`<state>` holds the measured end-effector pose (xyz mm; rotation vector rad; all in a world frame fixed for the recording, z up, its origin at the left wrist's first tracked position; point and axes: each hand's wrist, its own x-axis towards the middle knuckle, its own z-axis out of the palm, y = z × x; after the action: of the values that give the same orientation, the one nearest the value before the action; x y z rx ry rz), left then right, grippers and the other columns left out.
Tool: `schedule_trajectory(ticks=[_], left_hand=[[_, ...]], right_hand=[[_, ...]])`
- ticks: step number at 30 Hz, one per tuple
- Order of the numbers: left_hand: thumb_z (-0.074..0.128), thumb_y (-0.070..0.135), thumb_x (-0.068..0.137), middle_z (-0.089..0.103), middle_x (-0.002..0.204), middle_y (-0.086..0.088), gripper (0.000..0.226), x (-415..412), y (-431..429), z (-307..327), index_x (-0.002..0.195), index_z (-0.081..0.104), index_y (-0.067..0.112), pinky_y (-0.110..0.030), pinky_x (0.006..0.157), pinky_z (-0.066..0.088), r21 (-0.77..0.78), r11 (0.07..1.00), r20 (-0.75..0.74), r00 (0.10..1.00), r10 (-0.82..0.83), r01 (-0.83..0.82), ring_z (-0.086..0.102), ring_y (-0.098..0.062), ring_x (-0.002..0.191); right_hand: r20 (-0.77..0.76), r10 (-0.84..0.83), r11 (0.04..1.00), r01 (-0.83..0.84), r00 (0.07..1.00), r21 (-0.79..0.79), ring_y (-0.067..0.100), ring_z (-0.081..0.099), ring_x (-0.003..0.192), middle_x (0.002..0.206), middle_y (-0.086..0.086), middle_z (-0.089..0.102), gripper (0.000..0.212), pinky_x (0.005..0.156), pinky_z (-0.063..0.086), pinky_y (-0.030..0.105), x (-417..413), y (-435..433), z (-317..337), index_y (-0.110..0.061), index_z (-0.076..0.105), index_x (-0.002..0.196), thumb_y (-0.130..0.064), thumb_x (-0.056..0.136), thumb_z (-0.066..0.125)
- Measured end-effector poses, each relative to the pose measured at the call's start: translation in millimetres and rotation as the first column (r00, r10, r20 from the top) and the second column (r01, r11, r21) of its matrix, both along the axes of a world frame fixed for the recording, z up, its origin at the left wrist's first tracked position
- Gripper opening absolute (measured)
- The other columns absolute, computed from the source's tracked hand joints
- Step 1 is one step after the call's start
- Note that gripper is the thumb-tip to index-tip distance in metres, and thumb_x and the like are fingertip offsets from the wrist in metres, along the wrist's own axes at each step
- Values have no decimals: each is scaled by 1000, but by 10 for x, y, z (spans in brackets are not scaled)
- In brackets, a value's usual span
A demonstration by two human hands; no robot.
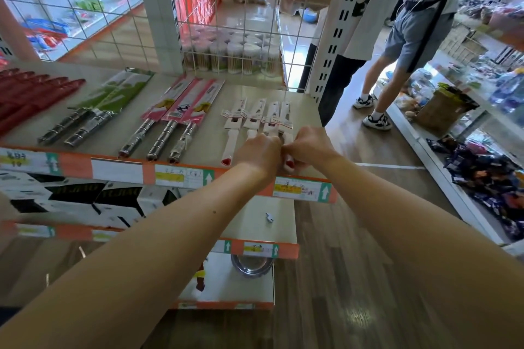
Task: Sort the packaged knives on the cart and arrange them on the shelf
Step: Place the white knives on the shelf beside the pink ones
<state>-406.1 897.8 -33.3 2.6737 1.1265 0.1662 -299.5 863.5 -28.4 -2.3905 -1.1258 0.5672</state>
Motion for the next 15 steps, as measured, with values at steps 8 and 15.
schedule_trajectory(ticks=[8, 15], left_hand=[[48, 15, 94, 58, 113, -18, 21, -35, -60, 158, 106, 59, 0, -32, 72, 37, -58, 998, 4, 1000, 6, -6, 56, -33, 106], [49, 20, 95, 61, 105, -15, 22, -67, -38, 140, 101, 61, 3, -27, 69, 38, -61, 998, 33, 999, 1, 1, 51, -22, 83]], right_hand=[[1, 38, 999, -38, 999, 4, 4, 50, 49, 62, -4, 49, 25, 33, 36, 11, -25, -38, 32, -15, 50, 67, -17, 86, 65], [3, 77, 997, -77, 997, 26, 2, 44, 52, 72, -4, 52, 8, 28, 30, 4, -42, -52, 27, -10, 59, 91, -15, 87, 64]])
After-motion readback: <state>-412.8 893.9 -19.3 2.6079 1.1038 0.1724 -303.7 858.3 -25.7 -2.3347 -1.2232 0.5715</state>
